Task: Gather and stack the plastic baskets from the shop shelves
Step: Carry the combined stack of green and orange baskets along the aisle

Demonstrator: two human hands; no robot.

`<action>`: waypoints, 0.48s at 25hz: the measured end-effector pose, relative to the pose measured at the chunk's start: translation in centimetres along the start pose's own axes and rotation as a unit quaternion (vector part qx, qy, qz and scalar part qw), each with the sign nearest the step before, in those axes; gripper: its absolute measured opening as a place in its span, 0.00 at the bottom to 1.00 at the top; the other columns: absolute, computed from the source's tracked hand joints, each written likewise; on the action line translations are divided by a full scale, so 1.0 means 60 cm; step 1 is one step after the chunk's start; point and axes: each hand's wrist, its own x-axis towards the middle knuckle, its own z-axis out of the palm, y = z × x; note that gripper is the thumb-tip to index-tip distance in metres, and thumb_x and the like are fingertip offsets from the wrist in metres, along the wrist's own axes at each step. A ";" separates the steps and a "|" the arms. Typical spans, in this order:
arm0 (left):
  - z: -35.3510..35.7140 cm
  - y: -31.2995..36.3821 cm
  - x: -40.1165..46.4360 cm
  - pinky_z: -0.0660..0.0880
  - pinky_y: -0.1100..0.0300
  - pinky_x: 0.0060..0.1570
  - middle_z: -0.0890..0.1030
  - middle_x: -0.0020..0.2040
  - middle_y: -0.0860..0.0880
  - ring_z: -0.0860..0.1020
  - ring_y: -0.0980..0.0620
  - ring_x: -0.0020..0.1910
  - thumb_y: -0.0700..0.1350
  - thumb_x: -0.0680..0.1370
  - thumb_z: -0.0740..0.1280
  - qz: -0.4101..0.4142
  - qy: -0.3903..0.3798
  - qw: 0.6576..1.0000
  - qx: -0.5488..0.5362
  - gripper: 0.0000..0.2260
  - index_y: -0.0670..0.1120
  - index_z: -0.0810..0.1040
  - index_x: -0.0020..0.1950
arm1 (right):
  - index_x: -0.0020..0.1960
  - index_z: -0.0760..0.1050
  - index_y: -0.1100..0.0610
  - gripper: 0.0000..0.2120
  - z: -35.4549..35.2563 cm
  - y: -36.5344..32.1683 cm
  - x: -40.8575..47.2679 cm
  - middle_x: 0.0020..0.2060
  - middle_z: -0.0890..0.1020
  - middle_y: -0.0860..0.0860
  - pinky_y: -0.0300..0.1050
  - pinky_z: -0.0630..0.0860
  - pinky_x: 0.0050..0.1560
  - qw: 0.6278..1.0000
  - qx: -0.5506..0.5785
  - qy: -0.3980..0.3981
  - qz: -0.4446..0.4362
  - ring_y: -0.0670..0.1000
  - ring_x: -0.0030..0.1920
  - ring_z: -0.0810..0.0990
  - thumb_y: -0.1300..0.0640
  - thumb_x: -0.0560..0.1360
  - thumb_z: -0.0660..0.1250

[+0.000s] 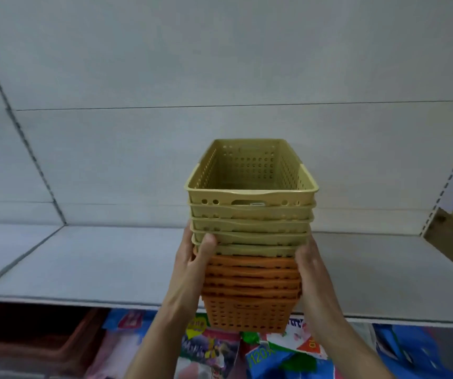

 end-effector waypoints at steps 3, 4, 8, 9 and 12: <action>0.033 0.011 -0.050 0.79 0.50 0.58 0.84 0.60 0.50 0.82 0.50 0.60 0.59 0.73 0.66 0.037 0.039 0.999 -0.006 0.22 0.56 0.74 0.66 | 0.65 0.73 0.41 0.24 -0.023 -0.001 -0.016 0.55 0.84 0.44 0.43 0.80 0.53 0.999 0.034 0.000 -0.004 0.44 0.54 0.83 0.33 0.72 0.61; 0.041 0.015 -0.068 0.79 0.49 0.58 0.84 0.59 0.50 0.82 0.49 0.60 0.58 0.73 0.67 0.039 0.047 0.998 -0.009 0.22 0.56 0.74 0.66 | 0.64 0.74 0.43 0.24 -0.030 -0.003 -0.025 0.53 0.85 0.45 0.43 0.81 0.52 0.999 0.043 0.000 -0.009 0.45 0.53 0.83 0.33 0.72 0.62; 0.060 0.034 -0.150 0.81 0.48 0.55 0.84 0.58 0.48 0.83 0.48 0.58 0.56 0.72 0.70 0.048 0.101 0.994 -0.012 0.23 0.53 0.74 0.66 | 0.59 0.76 0.50 0.19 -0.044 -0.018 -0.076 0.46 0.86 0.47 0.47 0.81 0.48 0.995 0.093 -0.010 -0.020 0.49 0.49 0.85 0.42 0.72 0.64; 0.060 0.041 -0.171 0.80 0.47 0.56 0.84 0.58 0.48 0.83 0.48 0.58 0.56 0.72 0.70 0.050 0.114 0.992 -0.013 0.24 0.53 0.74 0.66 | 0.57 0.77 0.50 0.16 -0.043 -0.021 -0.088 0.44 0.86 0.47 0.50 0.80 0.49 0.995 0.102 -0.017 -0.015 0.50 0.47 0.85 0.45 0.73 0.64; 0.043 0.058 -0.233 0.79 0.45 0.57 0.84 0.59 0.47 0.82 0.46 0.59 0.54 0.73 0.71 0.063 0.163 0.985 -0.010 0.22 0.52 0.74 0.67 | 0.56 0.78 0.49 0.15 -0.021 -0.033 -0.125 0.45 0.86 0.50 0.56 0.78 0.51 0.990 0.131 -0.053 0.000 0.53 0.48 0.85 0.46 0.72 0.65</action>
